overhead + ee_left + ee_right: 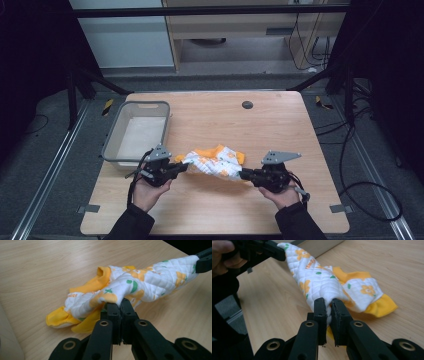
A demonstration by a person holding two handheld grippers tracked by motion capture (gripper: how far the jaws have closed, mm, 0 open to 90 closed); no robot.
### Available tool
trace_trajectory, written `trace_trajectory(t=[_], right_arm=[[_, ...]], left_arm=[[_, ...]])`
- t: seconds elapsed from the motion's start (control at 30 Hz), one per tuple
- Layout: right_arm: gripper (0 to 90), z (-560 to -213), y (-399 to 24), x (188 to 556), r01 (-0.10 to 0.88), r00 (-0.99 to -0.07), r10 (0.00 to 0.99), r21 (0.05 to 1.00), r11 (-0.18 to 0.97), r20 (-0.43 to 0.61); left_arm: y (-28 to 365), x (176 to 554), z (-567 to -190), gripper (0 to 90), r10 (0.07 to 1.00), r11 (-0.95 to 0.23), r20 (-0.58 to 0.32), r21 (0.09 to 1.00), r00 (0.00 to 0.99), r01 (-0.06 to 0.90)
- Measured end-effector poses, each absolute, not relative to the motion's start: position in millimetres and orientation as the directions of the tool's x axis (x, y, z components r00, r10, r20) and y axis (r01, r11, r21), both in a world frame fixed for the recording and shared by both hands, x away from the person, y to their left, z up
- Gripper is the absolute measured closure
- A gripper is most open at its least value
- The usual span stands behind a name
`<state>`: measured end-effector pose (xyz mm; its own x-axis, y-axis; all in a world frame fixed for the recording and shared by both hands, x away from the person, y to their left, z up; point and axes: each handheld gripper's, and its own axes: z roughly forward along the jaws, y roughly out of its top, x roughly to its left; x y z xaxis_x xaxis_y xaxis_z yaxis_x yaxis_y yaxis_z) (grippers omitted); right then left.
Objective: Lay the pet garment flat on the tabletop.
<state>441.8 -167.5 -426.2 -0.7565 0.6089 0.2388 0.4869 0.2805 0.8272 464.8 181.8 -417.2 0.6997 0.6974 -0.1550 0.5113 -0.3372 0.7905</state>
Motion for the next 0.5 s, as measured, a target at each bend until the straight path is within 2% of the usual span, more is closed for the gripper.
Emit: trace_trajectory(t=[0.13,0.33,0.4,0.5], right_arm=[[82.4,-437.0,-167.6,470.1,0.567,-0.687,0.671,0.783,0.257,0.278],[81.6,-466.1,-159.2,495.8,0.592,-0.623,0.752,0.758,0.274,0.215],[81.4,-471.1,-155.5,496.4,0.588,-0.622,0.761,0.752,0.296,0.187],[81.2,-473.7,-153.4,494.8,0.574,-0.624,0.764,0.758,0.310,0.161]], left_arm=[[171.3,489.6,-427.6,88.1,0.733,-0.350,-0.144,0.758,0.665,0.550],[160.0,510.7,-447.1,85.0,0.760,-0.345,-0.114,0.764,0.640,0.546],[159.8,511.6,-450.8,76.7,0.762,-0.344,-0.113,0.764,0.638,0.546],[164.4,506.8,-450.9,57.3,0.763,-0.375,-0.077,0.756,0.642,0.537]])
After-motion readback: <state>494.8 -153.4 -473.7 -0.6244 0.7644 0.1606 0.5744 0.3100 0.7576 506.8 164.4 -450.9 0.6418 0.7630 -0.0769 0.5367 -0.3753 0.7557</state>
